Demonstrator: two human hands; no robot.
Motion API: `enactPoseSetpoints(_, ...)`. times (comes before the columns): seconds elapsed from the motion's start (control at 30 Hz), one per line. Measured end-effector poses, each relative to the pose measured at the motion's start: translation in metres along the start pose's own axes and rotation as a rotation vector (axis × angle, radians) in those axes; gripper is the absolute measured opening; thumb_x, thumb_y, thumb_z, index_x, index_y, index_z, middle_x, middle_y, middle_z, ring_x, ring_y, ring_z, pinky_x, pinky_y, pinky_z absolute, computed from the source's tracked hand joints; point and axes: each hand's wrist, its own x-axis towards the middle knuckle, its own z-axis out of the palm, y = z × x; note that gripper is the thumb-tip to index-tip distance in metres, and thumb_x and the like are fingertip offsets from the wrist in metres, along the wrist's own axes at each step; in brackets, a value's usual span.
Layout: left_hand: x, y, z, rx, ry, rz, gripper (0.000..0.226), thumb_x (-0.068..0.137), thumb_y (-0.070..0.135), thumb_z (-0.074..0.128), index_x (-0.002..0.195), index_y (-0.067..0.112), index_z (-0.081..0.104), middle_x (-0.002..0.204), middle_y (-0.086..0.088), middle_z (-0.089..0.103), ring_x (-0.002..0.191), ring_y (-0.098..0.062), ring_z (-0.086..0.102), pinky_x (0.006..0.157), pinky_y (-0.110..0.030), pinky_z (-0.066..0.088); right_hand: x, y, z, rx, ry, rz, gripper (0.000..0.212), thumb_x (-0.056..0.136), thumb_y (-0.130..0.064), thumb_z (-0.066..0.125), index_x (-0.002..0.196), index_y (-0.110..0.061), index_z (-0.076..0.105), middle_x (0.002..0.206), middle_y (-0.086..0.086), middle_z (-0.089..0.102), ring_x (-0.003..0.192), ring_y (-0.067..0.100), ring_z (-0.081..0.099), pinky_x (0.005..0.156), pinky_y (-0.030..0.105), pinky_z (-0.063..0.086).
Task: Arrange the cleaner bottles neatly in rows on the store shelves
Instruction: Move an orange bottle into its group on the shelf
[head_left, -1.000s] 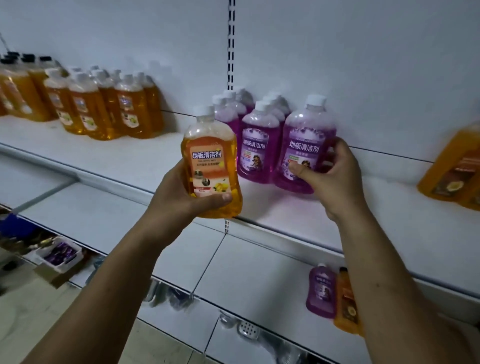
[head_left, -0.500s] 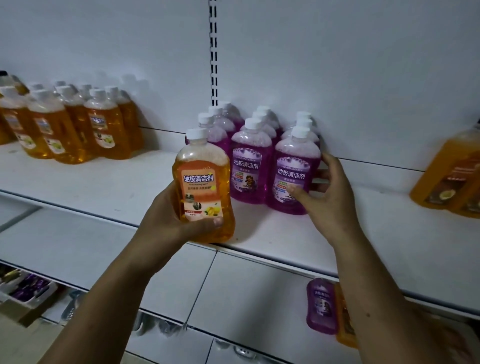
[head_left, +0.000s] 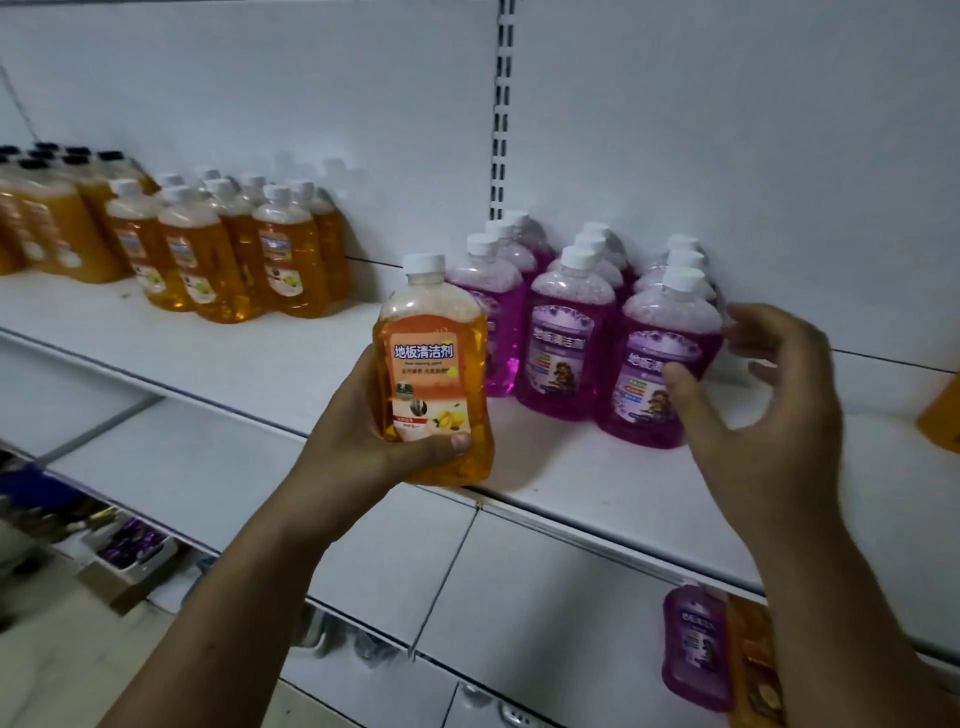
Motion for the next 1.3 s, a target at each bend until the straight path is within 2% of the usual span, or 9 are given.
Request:
enactPoseSetpoints(0.07,-0.005,0.002,-0.011,0.015,0.042,0.008,0.078,0.064,0.038,0.087,0.133,0.04,0.051,0.117,0.025,0.072,0.109,-0.001,0.072,0.072,-0.016,0.059,-0.003,-0.02,0.003,0.044,-0.072,-0.068,0.051,0.091,-0.024,0.081,0.133,-0.008,0.057,0.129,0.009,0.058,0.116,0.011,0.058,0.098,0.01,0.044)
enactPoseSetpoints(0.2,-0.021,0.002,-0.034,0.031,0.134,-0.008,0.08,0.069,0.037,0.096,0.134,0.04,0.051,0.119,0.022,0.072,0.112,-0.004,0.071,0.077,-0.016,0.06,-0.011,-0.049,0.034,0.147,-0.286,-0.137,0.048,0.092,-0.032,0.077,0.132,-0.011,0.059,0.125,0.005,0.058,0.116,0.017,0.06,0.095,0.013,0.05)
enactPoseSetpoints(0.3,-0.039,-0.004,-0.056,0.011,0.2,-0.04,0.078,0.068,0.033,0.089,0.136,0.039,0.05,0.12,0.017,0.073,0.114,-0.009,0.072,0.085,-0.023,0.062,-0.017,-0.063,0.063,0.137,-0.481,-0.177,0.049,0.094,-0.045,0.072,0.135,-0.02,0.059,0.127,-0.003,0.057,0.119,0.019,0.059,0.099,0.039,0.055)
enactPoseSetpoints(0.37,-0.049,-0.007,-0.072,0.008,0.254,-0.056,0.077,0.069,0.031,0.088,0.137,0.037,0.051,0.121,0.014,0.074,0.115,-0.012,0.072,0.092,-0.033,0.063,-0.022,-0.071,0.081,0.115,-0.582,-0.203,0.054,0.091,-0.053,0.066,0.136,-0.025,0.057,0.129,-0.006,0.057,0.12,0.019,0.057,0.1,0.045,0.053)
enactPoseSetpoints(0.57,-0.049,-0.01,-0.116,-0.042,0.384,-0.084,0.089,0.068,0.065,0.084,0.145,0.036,0.049,0.127,0.008,0.072,0.12,-0.019,0.071,0.105,-0.054,0.055,-0.024,-0.105,0.134,0.142,-0.719,-0.244,0.061,0.087,-0.066,0.052,0.138,-0.032,0.053,0.133,-0.013,0.054,0.122,0.012,0.051,0.1,0.034,0.048)
enactPoseSetpoints(0.7,-0.03,-0.019,-0.15,-0.057,0.385,-0.066,0.074,0.083,0.063,0.069,0.149,0.042,0.041,0.131,0.011,0.069,0.122,-0.019,0.07,0.101,-0.056,0.058,-0.019,-0.127,0.176,0.049,-0.796,-0.259,0.074,0.083,-0.078,0.042,0.144,-0.035,0.047,0.14,-0.012,0.053,0.123,0.011,0.05,0.098,0.031,0.047)
enactPoseSetpoints(0.9,0.012,-0.041,-0.213,0.023,0.301,0.006,0.074,0.088,0.056,0.073,0.151,0.042,0.037,0.135,0.015,0.064,0.123,-0.012,0.068,0.097,-0.046,0.062,-0.012,-0.155,0.248,-0.101,-0.906,-0.187,0.062,0.093,-0.065,0.057,0.147,-0.039,0.04,0.147,-0.012,0.049,0.13,0.012,0.045,0.108,0.039,0.046)
enactPoseSetpoints(1.1,0.073,-0.05,-0.269,0.022,0.199,0.119,0.071,0.084,0.046,0.077,0.145,0.03,0.045,0.135,0.011,0.065,0.125,-0.01,0.066,0.091,-0.031,0.062,-0.007,-0.166,0.307,-0.248,-0.99,-0.097,0.063,0.098,-0.064,0.054,0.152,-0.037,0.038,0.154,-0.009,0.044,0.139,0.016,0.041,0.115,0.044,0.038)
enactPoseSetpoints(1.3,0.128,-0.047,-0.283,0.148,0.107,0.202,0.066,0.083,0.033,0.082,0.139,0.026,0.048,0.127,0.017,0.063,0.112,0.007,0.066,0.078,-0.013,0.057,-0.015,-0.153,0.332,-0.34,-1.046,-0.084,0.06,0.102,-0.064,0.041,0.155,-0.038,0.04,0.164,-0.016,0.034,0.152,0.011,0.025,0.122,0.041,0.022)
